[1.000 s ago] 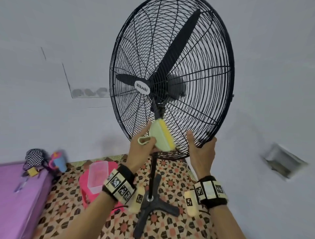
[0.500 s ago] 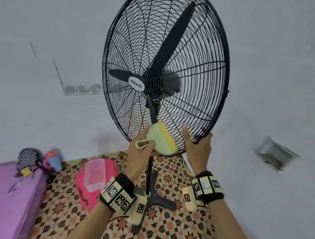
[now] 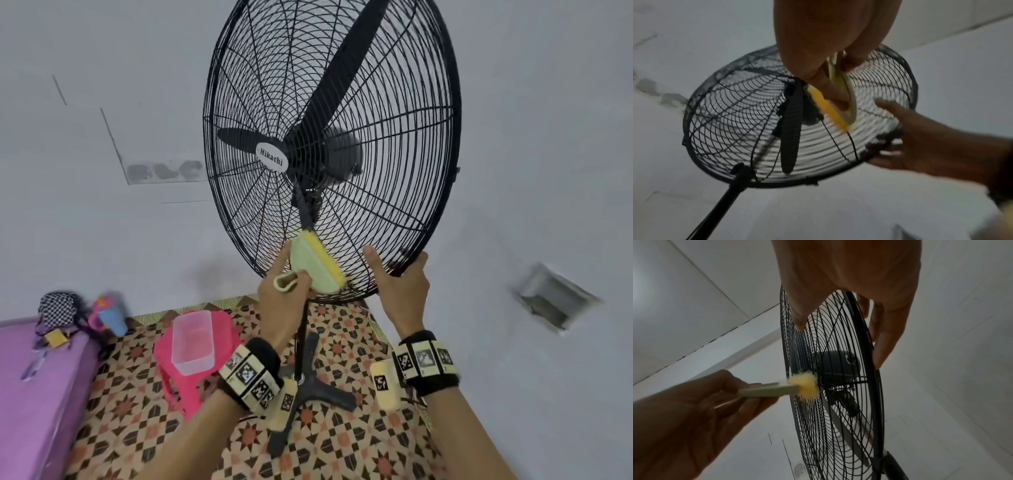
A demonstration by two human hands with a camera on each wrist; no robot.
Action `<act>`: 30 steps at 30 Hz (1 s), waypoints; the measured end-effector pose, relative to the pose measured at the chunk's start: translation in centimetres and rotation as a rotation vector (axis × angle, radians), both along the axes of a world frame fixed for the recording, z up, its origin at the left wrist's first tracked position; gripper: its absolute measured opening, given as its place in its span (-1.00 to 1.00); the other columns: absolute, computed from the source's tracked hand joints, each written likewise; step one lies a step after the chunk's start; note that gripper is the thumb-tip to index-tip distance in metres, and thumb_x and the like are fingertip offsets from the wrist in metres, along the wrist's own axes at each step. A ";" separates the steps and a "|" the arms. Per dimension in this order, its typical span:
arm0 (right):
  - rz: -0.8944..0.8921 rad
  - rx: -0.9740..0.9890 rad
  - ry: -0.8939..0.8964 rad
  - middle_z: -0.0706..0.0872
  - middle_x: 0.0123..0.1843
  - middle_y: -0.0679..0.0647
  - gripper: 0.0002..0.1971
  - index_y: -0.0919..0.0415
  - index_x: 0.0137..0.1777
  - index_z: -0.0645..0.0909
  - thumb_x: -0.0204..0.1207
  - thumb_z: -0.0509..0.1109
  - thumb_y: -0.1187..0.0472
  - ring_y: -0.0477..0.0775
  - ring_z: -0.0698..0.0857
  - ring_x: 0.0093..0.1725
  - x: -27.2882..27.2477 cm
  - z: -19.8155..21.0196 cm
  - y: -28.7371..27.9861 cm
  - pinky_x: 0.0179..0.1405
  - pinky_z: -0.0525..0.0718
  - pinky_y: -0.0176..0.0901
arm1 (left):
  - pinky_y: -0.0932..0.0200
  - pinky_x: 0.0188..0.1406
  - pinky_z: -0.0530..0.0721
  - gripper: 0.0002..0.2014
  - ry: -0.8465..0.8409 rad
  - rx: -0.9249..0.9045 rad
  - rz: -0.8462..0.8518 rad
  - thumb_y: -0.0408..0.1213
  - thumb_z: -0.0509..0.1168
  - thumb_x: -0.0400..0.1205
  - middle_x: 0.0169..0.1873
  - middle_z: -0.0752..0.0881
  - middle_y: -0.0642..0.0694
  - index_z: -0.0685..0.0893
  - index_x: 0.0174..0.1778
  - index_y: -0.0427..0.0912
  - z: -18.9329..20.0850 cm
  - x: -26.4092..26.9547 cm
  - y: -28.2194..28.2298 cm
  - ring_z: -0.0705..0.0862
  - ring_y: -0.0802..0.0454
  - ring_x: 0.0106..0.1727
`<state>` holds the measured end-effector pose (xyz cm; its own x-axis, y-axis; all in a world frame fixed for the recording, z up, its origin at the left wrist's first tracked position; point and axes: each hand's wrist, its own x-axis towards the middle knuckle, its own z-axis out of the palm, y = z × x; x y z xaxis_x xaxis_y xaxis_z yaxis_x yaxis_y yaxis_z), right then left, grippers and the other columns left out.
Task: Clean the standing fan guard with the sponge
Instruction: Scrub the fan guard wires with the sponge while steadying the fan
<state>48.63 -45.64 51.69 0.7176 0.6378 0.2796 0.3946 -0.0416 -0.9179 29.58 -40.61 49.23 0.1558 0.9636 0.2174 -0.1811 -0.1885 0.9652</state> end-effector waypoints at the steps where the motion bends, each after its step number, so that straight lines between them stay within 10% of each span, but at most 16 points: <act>1: 0.005 -0.006 -0.006 0.65 0.24 -0.14 -0.30 -0.11 0.32 0.30 0.40 0.59 -0.38 -0.07 0.66 0.20 0.3 0.2 0.0 0.11 0.60 -0.41 | -0.27 -0.09 0.89 -0.31 0.016 -0.004 -0.028 -0.45 0.35 0.76 0.09 0.78 0.17 0.34 0.78 0.10 -0.5 0.5 -0.5 0.88 -0.18 -0.02; 6: 0.030 -0.031 0.030 0.75 0.24 -0.14 -0.06 -0.11 0.39 0.41 0.13 0.59 -0.61 -0.03 0.80 0.16 1.8 0.1 -0.1 0.08 0.87 0.16 | -0.35 -0.28 0.87 -0.34 0.133 0.066 -0.113 -0.39 0.38 0.75 -0.08 0.85 0.26 0.37 0.77 0.07 -2.0 0.8 -3.4 0.83 -0.40 -0.15; 19: 0.030 -0.079 -0.011 0.78 0.19 -0.13 -0.04 -0.07 0.37 0.44 0.11 0.60 -0.62 -0.01 0.82 0.09 1.4 0.6 -0.4 0.02 0.88 0.11 | -0.08 -0.28 0.90 -0.33 0.115 0.047 -0.027 -0.47 0.37 0.73 -0.07 0.82 0.23 0.35 0.75 -0.01 -0.7 -0.2 -3.0 0.87 -0.12 -0.16; 24: 0.019 -0.064 -0.039 0.73 0.25 -0.12 -0.10 -0.01 0.43 0.42 0.24 0.62 -0.49 -0.04 0.74 0.18 0.7 1.0 -0.4 0.11 0.66 -0.28 | -0.38 -0.13 0.87 -0.31 0.097 0.018 0.002 -0.41 0.37 0.75 -0.02 0.75 0.37 0.33 0.79 0.05 -0.2 0.6 -1.7 0.86 -0.16 -0.06; 28: 0.005 -0.088 -0.040 0.76 0.26 -0.11 0.08 -0.01 0.49 0.40 0.11 0.54 -0.68 0.06 0.81 0.14 1.4 0.6 -0.2 0.20 0.82 0.07 | -0.41 -0.14 0.85 -0.34 0.096 0.046 -0.083 -0.37 0.34 0.79 -0.04 0.81 0.35 0.33 0.79 0.13 -2.3 1.3 -4.9 0.80 -0.38 -0.12; 30: 0.001 -0.122 -0.061 0.77 0.29 -0.06 0.21 0.06 0.58 0.36 0.07 0.50 -0.72 0.08 0.80 0.18 1.6 0.3 -0.3 0.23 0.81 0.12 | -0.09 -0.18 0.89 -0.36 0.113 0.051 -0.087 -0.32 0.33 0.81 0.06 0.79 0.32 0.32 0.78 0.19 -2.5 0.7 -4.7 0.77 0.00 -0.17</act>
<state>50.26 -45.90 52.00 0.7012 0.6703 0.2431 0.4499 -0.1514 -0.8802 30.25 -45.36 46.69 0.2647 0.9336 0.2417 -0.0893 -0.2258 0.9701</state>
